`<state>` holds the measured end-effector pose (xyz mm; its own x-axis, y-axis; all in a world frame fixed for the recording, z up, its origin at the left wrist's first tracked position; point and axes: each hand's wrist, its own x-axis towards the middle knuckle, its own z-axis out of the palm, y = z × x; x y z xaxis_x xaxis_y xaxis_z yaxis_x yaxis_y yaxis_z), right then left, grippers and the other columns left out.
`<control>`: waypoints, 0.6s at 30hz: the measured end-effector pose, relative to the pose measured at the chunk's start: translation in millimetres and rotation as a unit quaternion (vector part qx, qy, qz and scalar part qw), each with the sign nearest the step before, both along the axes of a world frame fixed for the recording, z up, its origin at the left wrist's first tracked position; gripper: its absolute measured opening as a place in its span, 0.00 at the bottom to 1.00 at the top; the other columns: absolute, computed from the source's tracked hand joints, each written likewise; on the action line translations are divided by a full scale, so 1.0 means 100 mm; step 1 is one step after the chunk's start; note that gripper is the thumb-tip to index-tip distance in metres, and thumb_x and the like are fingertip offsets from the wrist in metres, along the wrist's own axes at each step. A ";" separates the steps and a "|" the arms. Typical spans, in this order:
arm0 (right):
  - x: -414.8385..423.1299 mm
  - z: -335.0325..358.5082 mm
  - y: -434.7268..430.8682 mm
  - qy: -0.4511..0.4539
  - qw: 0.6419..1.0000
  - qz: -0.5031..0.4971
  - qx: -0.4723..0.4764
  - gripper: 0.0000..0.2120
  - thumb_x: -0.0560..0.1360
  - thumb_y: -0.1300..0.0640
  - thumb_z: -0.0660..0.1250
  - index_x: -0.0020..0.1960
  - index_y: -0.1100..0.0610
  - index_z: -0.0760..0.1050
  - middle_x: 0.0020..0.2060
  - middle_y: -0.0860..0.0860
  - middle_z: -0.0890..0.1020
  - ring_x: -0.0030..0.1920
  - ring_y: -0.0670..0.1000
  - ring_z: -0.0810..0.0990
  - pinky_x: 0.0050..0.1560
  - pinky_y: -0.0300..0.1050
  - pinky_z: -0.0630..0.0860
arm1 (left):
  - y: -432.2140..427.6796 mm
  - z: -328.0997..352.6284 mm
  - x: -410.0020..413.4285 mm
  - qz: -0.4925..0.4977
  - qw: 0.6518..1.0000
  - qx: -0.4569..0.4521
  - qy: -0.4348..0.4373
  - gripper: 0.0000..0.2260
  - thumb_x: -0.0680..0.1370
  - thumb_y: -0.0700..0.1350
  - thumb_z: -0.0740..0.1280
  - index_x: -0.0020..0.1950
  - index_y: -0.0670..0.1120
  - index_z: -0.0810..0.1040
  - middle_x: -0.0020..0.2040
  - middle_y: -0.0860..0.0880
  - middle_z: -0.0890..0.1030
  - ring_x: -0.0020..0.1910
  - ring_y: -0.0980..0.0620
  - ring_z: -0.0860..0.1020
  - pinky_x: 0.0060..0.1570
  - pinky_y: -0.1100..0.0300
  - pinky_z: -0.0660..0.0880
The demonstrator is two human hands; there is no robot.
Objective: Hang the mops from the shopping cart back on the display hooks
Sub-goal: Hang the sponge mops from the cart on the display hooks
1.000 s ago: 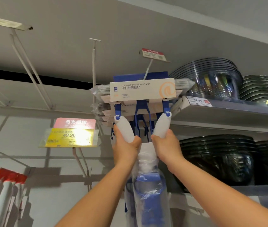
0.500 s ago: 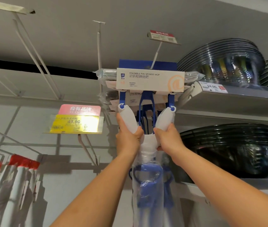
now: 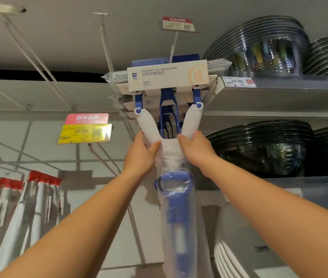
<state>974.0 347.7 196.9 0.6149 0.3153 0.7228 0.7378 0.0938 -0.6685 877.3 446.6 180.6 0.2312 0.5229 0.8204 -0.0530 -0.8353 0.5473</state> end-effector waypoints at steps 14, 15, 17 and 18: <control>-0.56 -0.43 -0.50 -0.078 0.980 -0.087 -0.158 0.23 0.80 0.47 0.58 0.66 0.62 0.66 0.61 0.61 0.75 0.59 0.61 0.76 0.55 0.51 0.73 | -0.55 -0.35 -0.77 0.117 0.969 0.083 0.200 0.25 0.78 0.48 0.63 0.74 0.46 0.62 0.68 0.42 0.71 0.64 0.42 0.72 0.59 0.51 0.70; -0.63 -0.45 -0.56 -0.088 0.975 -0.106 -0.175 0.23 0.79 0.47 0.59 0.66 0.62 0.66 0.61 0.60 0.75 0.58 0.61 0.76 0.54 0.51 0.73 | -0.57 -0.37 -0.85 0.126 0.964 0.091 0.216 0.25 0.78 0.49 0.63 0.74 0.46 0.62 0.68 0.42 0.71 0.64 0.42 0.72 0.60 0.50 0.71; -0.80 -0.51 -0.67 -0.107 0.963 -0.137 -0.208 0.21 0.79 0.47 0.60 0.65 0.61 0.68 0.59 0.59 0.76 0.56 0.60 0.76 0.50 0.49 0.72 | -0.63 -0.40 -1.03 0.146 0.949 0.107 0.258 0.24 0.78 0.50 0.62 0.72 0.47 0.63 0.67 0.43 0.72 0.63 0.42 0.72 0.59 0.49 0.72; -0.90 -0.53 -0.73 -0.114 0.957 -0.147 -0.224 0.21 0.79 0.47 0.60 0.64 0.60 0.69 0.59 0.58 0.76 0.54 0.59 0.76 0.48 0.48 0.72 | -0.65 -0.42 -1.13 0.158 0.939 0.118 0.282 0.23 0.78 0.50 0.62 0.72 0.47 0.64 0.66 0.43 0.73 0.63 0.42 0.72 0.59 0.48 0.72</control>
